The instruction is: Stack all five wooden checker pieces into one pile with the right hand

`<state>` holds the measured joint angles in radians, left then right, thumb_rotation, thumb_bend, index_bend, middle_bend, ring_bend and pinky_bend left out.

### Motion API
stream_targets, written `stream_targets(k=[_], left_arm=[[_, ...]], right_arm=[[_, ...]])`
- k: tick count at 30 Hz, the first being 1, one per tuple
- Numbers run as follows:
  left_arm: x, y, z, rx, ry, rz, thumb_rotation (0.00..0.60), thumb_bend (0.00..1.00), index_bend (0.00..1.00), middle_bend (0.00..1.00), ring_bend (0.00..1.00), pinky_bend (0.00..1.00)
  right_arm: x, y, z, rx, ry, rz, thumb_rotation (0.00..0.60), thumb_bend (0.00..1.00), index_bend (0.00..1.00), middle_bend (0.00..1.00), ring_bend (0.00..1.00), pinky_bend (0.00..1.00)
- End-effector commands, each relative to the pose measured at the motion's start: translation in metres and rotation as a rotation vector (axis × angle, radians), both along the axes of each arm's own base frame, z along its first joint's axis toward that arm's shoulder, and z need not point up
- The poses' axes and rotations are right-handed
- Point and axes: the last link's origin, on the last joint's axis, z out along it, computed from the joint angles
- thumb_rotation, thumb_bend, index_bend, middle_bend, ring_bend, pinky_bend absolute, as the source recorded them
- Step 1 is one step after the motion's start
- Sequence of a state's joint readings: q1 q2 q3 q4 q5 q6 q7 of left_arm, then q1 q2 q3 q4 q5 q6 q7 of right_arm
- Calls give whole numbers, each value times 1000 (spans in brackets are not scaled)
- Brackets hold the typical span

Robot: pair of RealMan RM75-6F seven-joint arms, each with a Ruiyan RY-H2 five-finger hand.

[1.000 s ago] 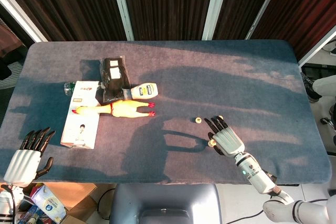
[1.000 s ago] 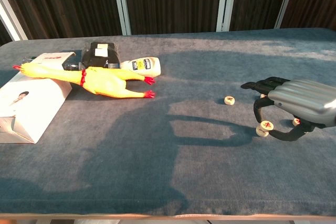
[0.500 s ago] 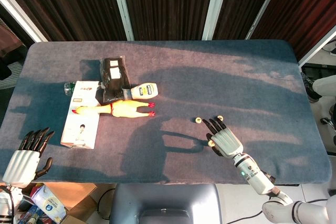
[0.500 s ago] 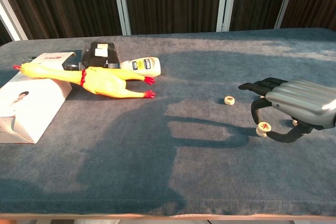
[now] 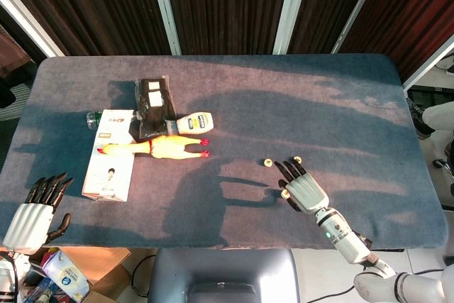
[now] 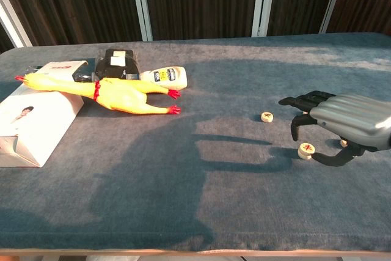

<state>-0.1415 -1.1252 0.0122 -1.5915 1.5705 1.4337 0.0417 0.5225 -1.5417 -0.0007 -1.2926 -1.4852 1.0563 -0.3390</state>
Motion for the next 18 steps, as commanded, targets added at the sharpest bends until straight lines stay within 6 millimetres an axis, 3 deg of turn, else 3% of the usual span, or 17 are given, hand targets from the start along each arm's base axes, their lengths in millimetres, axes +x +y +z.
stream_targets(k=[1,9,18], left_arm=[[0,0,0,2,-1,0,600,478,0,0,0,0],[0,-1,1,0,-2,0,600,478,0,0,0,0],[0,-1,-1,-2,2,0,600,478,0,0,0,0]], right_arm=[[-2,1,5,-15,-5,0,600,485,486,33,0,0],[-27,-3,28,-68,13,-62,600,484,477,34,0,0],[-60,-11,28,-69,58,-148,600,485,491,34,0,0]])
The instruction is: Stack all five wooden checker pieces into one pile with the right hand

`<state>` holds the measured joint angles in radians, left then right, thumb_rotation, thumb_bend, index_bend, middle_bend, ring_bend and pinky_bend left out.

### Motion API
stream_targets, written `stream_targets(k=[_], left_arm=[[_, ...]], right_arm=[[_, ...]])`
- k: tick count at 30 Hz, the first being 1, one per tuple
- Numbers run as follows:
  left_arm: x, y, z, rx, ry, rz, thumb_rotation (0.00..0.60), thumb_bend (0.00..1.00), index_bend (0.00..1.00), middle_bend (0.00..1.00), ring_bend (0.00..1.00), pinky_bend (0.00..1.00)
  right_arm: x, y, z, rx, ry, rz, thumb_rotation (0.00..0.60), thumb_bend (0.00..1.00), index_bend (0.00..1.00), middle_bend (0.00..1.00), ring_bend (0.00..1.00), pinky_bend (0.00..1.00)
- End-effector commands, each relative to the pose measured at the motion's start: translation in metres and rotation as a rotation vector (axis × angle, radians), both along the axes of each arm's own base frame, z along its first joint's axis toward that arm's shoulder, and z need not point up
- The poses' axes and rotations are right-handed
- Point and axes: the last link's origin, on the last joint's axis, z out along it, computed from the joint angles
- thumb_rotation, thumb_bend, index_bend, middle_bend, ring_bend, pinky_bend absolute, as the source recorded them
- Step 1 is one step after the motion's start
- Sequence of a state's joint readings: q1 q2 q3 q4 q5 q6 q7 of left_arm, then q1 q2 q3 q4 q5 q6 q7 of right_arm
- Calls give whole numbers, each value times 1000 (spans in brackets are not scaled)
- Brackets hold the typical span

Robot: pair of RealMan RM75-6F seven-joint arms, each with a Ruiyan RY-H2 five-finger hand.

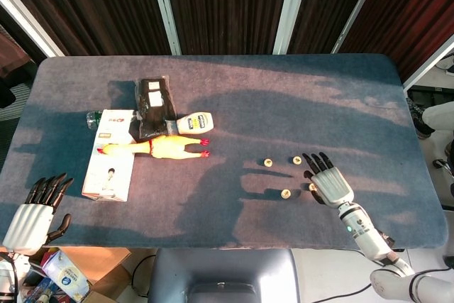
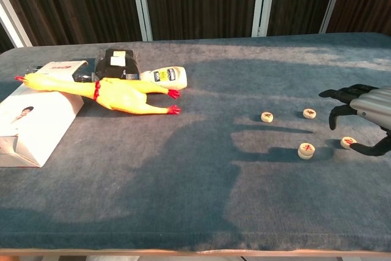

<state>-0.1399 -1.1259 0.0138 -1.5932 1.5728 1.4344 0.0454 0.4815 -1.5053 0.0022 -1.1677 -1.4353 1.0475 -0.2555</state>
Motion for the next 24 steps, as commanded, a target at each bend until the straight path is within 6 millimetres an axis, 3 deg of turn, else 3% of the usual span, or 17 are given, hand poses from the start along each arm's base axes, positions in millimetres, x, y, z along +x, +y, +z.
stream_targets(k=[1,24], left_arm=[[0,0,0,-1,2,1,600,478,0,0,0,0],[0,0,0,0,3,0,600,478,0,0,0,0]], right_arm=[[-8,0,-2,6,-3,-25,600,485,493,34,0,0],[-11,7,-3,13,-25,-11,600,484,511,34,0,0]])
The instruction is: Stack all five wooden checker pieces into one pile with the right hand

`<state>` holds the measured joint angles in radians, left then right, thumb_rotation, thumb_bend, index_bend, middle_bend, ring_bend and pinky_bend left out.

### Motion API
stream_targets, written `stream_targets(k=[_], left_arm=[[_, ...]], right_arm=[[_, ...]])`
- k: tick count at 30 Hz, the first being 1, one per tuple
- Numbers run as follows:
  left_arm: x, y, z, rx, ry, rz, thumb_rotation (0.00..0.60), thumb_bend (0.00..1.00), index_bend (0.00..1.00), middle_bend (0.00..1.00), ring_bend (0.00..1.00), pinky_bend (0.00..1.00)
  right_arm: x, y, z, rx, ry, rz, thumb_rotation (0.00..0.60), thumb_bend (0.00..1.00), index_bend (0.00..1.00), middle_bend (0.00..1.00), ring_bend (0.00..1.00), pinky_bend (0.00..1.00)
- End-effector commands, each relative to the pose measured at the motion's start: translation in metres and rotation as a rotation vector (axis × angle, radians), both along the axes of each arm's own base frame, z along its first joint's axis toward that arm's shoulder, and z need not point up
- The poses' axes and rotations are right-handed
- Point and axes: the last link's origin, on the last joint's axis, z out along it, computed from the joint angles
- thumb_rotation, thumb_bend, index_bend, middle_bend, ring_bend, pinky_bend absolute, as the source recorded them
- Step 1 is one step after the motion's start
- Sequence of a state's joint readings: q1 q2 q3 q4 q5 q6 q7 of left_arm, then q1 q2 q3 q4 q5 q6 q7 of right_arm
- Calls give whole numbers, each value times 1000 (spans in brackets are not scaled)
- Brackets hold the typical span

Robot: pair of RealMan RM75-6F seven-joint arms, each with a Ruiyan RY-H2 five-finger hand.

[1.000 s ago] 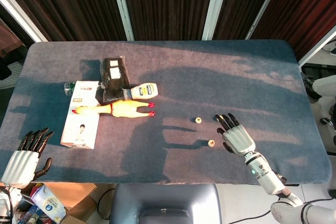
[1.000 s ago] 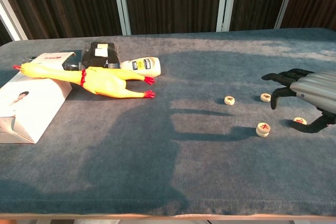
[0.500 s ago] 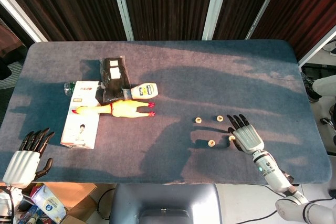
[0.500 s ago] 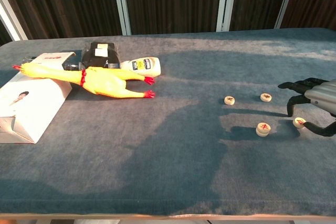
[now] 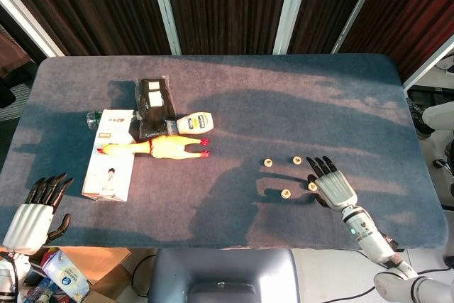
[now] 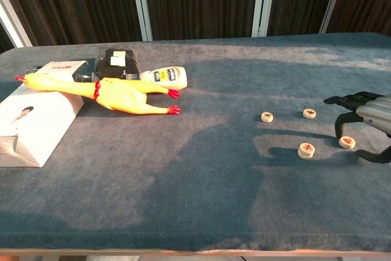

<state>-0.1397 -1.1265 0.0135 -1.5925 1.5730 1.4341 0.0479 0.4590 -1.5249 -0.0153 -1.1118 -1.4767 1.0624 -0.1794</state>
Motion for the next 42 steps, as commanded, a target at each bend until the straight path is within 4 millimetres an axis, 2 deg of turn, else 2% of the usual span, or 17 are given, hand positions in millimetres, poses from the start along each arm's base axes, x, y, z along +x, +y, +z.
stream_targets(k=[1,6,11,16,20,24,32,42], left_arm=[[0,0,0,0,1,0,600,478,0,0,0,0],[0,0,0,1,1,1,600,478,0,0,0,0],[0,0,0,0,1,1,600,478,0,0,0,0],[0,0,0,2,-1,1,600,479,0,0,0,0],[0,0,0,1,-1,0,600,478,0,0,0,0],[0,0,-1,-2,0,-1,600,479,0,0,0,0],[0,0,1,1,-3,-1,600,479,0,0,0,0],[-1,-1,3,6,-10,1,600,479,0,0,0,0]], right_arm=[[0,0,0,0,-2,-3,600,484,513,34,0,0],[0,-1,1,-6,-9,-4,600,484,537,34,0,0],[1,-2,1,-12,-7,-3,600,484,615,34,0,0],[4,-2,3,-23,-25,3,600,484,648,43,0,0],[17,-1,9,-43,-70,38,600,485,648,44,0,0],[38,0,12,-44,-124,84,600,484,647,49,0,0],[70,6,-8,26,-128,137,600,484,647,50,0,0],[70,5,-17,30,-104,126,600,484,643,50,0,0]])
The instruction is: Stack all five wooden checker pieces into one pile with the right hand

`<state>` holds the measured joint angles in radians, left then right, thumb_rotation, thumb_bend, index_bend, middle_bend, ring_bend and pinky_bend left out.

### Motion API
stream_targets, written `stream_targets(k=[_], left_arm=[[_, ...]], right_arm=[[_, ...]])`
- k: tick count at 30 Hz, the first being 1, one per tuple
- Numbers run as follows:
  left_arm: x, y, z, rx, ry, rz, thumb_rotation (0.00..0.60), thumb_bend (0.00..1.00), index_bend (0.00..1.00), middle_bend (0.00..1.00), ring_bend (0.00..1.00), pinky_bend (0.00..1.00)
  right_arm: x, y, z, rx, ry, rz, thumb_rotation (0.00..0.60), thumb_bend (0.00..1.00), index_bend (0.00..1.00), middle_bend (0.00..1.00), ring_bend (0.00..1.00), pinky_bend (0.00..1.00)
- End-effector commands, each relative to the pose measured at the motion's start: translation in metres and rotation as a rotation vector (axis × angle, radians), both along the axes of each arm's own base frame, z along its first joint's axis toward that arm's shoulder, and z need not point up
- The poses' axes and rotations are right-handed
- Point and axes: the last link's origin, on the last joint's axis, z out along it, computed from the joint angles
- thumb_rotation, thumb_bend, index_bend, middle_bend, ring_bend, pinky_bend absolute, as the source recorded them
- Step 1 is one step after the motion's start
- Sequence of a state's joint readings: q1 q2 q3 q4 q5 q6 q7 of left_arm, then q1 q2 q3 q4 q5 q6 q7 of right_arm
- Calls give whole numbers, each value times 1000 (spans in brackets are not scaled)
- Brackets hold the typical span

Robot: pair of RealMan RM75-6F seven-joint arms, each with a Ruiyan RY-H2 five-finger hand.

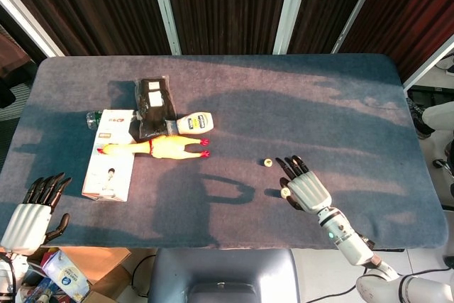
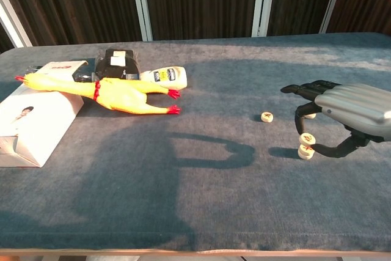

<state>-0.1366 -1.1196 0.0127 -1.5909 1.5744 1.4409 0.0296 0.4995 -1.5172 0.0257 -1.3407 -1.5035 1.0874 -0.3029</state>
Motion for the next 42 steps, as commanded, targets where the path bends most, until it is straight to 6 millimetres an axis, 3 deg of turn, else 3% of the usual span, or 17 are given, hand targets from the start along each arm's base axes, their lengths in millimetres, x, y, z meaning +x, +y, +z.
stream_targets(k=[1,15,31,37,42], left_arm=[[0,0,0,-1,0,-1,600,478,0,0,0,0],[0,0,-1,-1,2,0,600,478,0,0,0,0],[0,-1,1,2,-4,-1,600,479,0,0,0,0],[0,-2,2,6,-9,-1,600,478,0,0,0,0],[1,-2,2,4,-9,-3,600,479,0,0,0,0]], right_arm=[[-2,0,-1,-1,8,-3,600,484,642,50,0,0],[-5,-1,-4,5,23,-7,600,485,626,50,0,0],[-6,1,-5,9,37,-16,600,485,467,48,0,0],[-11,-4,11,-34,1,-39,600,484,449,47,0,0],[-26,-26,30,-103,-19,-121,600,485,446,47,0,0]])
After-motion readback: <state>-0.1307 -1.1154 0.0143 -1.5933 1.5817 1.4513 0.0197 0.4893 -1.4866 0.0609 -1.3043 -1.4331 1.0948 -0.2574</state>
